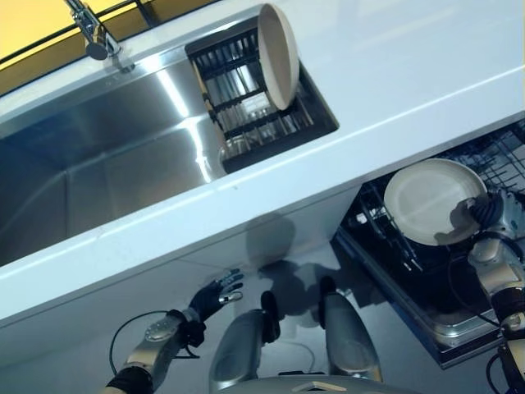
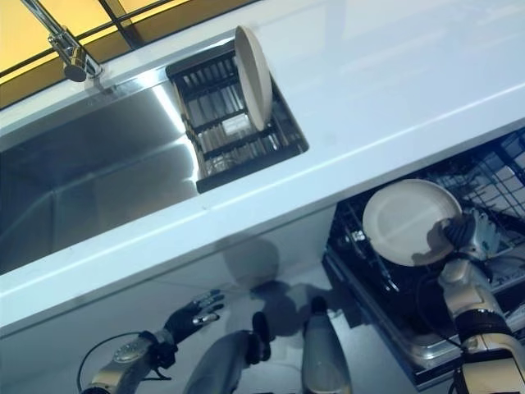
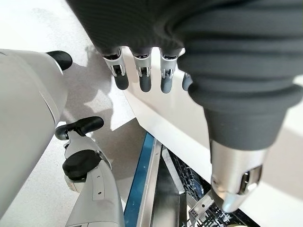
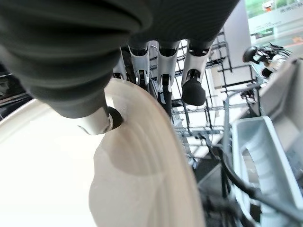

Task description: Pick up plates and place into dishwasher.

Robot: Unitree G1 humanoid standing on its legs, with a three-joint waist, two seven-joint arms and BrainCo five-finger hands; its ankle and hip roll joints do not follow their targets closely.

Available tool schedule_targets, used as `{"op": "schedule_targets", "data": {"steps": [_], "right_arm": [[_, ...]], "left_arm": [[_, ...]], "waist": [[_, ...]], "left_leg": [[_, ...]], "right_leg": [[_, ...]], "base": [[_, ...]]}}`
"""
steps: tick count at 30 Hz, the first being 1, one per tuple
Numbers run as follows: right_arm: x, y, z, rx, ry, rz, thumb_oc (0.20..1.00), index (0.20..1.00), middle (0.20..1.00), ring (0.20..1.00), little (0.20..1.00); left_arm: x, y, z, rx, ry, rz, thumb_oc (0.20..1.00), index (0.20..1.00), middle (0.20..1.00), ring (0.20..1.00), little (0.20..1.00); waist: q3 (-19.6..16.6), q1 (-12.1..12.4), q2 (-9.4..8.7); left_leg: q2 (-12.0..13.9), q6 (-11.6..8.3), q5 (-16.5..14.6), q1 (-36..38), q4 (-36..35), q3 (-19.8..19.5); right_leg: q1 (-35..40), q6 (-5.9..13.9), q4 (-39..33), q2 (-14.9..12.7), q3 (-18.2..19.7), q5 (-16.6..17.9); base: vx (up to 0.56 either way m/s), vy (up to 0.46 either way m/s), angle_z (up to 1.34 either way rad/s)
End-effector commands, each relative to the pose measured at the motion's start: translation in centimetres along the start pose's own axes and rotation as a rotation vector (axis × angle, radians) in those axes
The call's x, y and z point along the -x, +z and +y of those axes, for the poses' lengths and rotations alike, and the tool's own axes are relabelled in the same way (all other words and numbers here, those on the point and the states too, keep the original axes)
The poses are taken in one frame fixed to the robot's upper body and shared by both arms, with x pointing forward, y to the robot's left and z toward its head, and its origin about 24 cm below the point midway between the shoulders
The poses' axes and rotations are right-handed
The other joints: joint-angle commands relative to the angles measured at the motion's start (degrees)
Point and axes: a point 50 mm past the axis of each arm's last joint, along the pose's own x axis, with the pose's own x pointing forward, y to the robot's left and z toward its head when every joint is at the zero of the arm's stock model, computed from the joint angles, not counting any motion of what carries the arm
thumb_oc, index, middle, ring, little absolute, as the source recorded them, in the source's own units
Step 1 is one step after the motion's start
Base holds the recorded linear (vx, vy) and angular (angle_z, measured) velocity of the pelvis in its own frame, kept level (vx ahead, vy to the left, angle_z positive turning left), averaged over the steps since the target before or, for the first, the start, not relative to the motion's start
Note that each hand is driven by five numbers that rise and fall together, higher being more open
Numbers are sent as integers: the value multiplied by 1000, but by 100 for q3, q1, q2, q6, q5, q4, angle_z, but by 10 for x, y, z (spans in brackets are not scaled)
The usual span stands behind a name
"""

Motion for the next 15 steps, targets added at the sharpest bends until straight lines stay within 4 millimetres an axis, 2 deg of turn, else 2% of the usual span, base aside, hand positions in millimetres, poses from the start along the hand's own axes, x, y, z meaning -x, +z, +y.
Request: {"op": "schedule_targets", "data": {"steps": [1, 5, 10, 15], "right_arm": [[-2, -1, -7, -6, -60, -10, 200, 200, 200, 200, 200], [-2, 3, -4, -1, -42, -31, 200, 200, 200, 200, 200], [4, 5, 2, 24, -10, -85, 200, 200, 200, 200, 200], [6, 22, 4, 171, 1, -238, 200, 200, 200, 200, 200]], "left_arm": [[10, -8, -5, 22, -16, -35, 1000, 1000, 1000, 1000, 1000], [9, -11, -8, 35, -26, -27, 1000, 1000, 1000, 1000, 1000], [9, -23, -20, 49, -49, 12, 1000, 1000, 1000, 1000, 1000], [7, -27, -28, 71, -79, 16, 1000, 1000, 1000, 1000, 1000]], "waist": [[-489, -12, -51], [-574, -41, -37], [-708, -116, 62], [-768, -219, 248]], "left_leg": [[35, 124, -266, -41, 189, -32], [45, 125, -306, 40, 181, 37], [35, 119, -398, 182, 237, 98], [-41, 143, -449, 266, 270, 160]], "right_leg": [[217, 222, -511, -112, 89, 302], [269, 251, -582, -137, 71, 333], [369, 284, -587, -197, 55, 310], [363, 330, -547, -285, 75, 308]], "base": [[45, 16, -8], [29, 5, -4], [71, 13, 0], [40, 58, -10]]}}
